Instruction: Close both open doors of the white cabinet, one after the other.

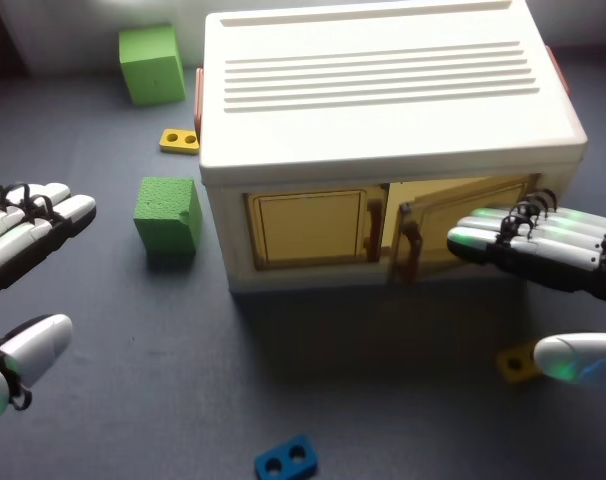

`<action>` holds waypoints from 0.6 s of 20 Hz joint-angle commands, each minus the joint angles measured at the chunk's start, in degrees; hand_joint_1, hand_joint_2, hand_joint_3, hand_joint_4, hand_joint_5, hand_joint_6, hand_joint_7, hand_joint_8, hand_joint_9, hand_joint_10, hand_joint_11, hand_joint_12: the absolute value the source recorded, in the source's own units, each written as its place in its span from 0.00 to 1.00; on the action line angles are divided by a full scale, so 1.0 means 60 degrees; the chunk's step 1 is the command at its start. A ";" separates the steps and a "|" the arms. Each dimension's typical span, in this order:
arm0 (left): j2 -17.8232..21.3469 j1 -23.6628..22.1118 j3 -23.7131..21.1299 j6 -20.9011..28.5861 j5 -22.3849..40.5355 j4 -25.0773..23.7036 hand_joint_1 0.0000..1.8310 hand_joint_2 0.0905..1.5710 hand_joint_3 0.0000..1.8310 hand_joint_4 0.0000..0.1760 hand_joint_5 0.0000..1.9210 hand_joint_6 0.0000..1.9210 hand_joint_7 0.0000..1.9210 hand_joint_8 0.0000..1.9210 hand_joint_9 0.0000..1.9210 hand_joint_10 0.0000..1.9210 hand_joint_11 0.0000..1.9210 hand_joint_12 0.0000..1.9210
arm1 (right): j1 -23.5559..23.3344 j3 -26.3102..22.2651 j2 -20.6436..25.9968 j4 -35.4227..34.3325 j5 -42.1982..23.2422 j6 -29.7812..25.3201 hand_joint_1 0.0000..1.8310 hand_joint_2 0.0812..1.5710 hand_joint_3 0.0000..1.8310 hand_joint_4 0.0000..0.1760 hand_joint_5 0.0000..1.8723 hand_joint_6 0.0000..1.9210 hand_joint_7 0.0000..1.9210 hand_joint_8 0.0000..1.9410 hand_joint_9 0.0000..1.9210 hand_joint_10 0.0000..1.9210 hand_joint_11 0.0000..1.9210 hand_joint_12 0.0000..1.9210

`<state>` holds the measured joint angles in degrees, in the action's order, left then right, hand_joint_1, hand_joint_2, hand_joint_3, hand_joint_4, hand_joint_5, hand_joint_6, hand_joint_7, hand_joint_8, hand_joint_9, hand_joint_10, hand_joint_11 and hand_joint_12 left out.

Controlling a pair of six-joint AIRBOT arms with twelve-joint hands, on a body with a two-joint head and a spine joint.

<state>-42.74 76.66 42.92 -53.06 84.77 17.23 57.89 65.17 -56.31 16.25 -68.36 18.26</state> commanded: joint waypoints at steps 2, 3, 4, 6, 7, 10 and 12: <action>-0.0051 -0.0022 0.0029 0.0053 0.1176 -0.0031 0.00 1.00 0.08 0.00 0.05 0.00 0.04 0.00 0.07 0.00 0.00 0.29 | -0.0182 0.0088 -0.0106 -0.0262 -0.1145 -0.0053 0.00 0.96 0.00 0.00 0.01 0.00 0.00 0.00 0.00 0.00 0.00 0.00; -0.0059 -0.0023 0.0032 0.0059 0.1164 -0.0031 0.00 1.00 0.08 0.00 0.05 0.00 0.04 0.00 0.07 0.00 0.00 0.29 | -0.0249 0.0132 -0.0160 -0.0285 -0.1145 -0.0053 0.00 0.96 0.00 0.00 0.01 0.00 0.00 0.00 0.00 0.00 0.00 0.00; -0.0061 -0.0023 0.0033 0.0059 0.1161 -0.0031 0.00 1.00 0.09 0.00 0.05 0.00 0.04 0.00 0.07 0.00 0.00 0.29 | -0.0283 0.0151 -0.0188 -0.0309 -0.1145 -0.0053 0.00 0.96 0.00 0.00 0.00 0.00 0.00 0.00 0.00 0.00 0.00 0.00; -0.0058 -0.0022 0.0029 0.0060 0.1179 -0.0031 0.00 1.00 0.09 0.00 0.05 0.00 0.03 0.00 0.05 0.00 0.00 0.27 | -0.0315 0.0177 -0.0207 -0.0355 -0.1152 -0.0054 0.00 0.96 0.00 0.00 0.01 0.00 0.00 0.00 0.00 0.00 0.00 0.00; -0.0058 -0.0019 0.0025 0.0060 0.1189 -0.0031 0.00 1.00 0.09 0.00 0.05 0.00 0.03 0.00 0.05 0.00 0.00 0.27 | -0.0314 0.0176 -0.0205 -0.0357 -0.1157 -0.0067 0.00 0.96 0.00 0.00 0.01 0.00 0.00 0.00 0.00 0.00 0.00 0.00; -0.0057 -0.0002 0.0018 0.0078 0.1218 -0.0030 0.00 1.00 0.08 0.00 0.05 0.00 0.05 0.00 0.08 0.00 0.00 0.29 | -0.0310 0.0116 -0.0167 -0.0393 -0.1232 -0.0202 0.00 0.96 0.00 0.00 0.01 0.00 0.00 0.00 0.00 0.00 0.00 0.00; -0.0057 0.0005 0.0015 0.0108 0.1295 -0.0035 0.00 1.00 0.09 0.00 0.05 0.00 0.05 0.00 0.07 0.00 0.00 0.28 | -0.0188 -0.0001 0.0020 -0.0390 -0.1337 -0.0336 0.00 0.97 0.00 0.00 0.01 0.00 0.00 0.00 0.00 0.00 0.00 0.00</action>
<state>-42.89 76.69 42.92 -52.66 85.03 17.21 57.52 64.82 -55.99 15.49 -69.06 16.49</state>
